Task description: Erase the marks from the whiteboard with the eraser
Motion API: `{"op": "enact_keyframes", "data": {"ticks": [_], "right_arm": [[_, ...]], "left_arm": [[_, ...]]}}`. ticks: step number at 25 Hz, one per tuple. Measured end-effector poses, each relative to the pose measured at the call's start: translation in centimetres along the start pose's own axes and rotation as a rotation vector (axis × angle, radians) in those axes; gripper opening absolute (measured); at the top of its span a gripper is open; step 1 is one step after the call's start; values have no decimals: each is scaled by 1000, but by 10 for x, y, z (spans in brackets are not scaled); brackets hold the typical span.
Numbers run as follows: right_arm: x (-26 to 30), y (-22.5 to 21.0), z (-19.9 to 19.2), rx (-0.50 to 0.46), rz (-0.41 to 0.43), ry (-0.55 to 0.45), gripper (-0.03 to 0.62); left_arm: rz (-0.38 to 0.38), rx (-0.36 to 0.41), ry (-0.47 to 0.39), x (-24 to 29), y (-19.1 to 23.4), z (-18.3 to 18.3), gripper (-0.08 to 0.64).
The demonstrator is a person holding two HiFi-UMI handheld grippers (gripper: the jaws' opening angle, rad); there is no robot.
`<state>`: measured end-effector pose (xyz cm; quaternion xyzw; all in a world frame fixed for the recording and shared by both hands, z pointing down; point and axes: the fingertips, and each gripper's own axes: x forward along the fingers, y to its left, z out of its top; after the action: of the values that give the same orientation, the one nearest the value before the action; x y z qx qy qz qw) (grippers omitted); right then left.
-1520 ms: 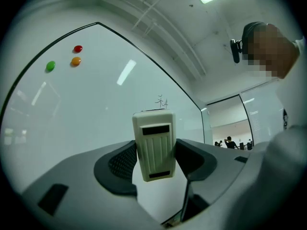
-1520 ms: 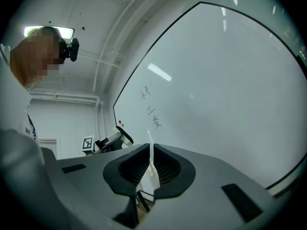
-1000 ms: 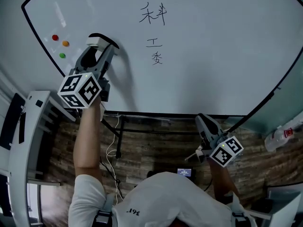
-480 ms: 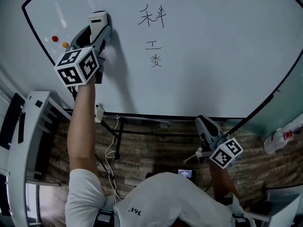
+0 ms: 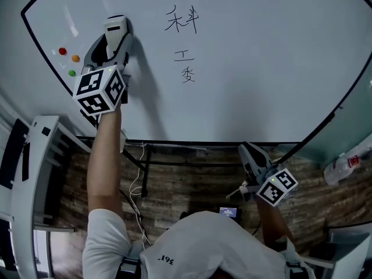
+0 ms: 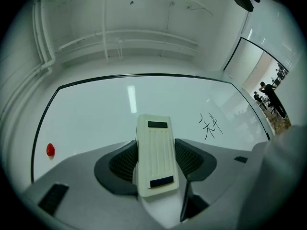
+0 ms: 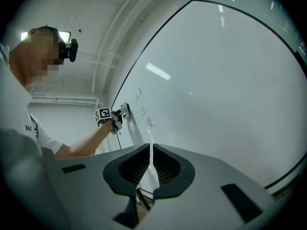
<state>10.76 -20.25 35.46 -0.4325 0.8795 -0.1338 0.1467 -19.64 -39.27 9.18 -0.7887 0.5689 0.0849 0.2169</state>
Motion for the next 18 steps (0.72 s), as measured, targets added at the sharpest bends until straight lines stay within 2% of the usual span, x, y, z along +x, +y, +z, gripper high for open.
{"op": "enact_keyframes", "data": {"ticks": [4,9,18], "right_arm": [[1,1,-4,6,-3,7,28],[5,1,-7,10,-3,16,28],[3,0,-7,12,7,22,28]], "left_arm": [[-16,3,-13,-1,0,0,251],[-50,-41,9,1,0,0,245],[-28,-82,4,2,-9,3,242]]}}
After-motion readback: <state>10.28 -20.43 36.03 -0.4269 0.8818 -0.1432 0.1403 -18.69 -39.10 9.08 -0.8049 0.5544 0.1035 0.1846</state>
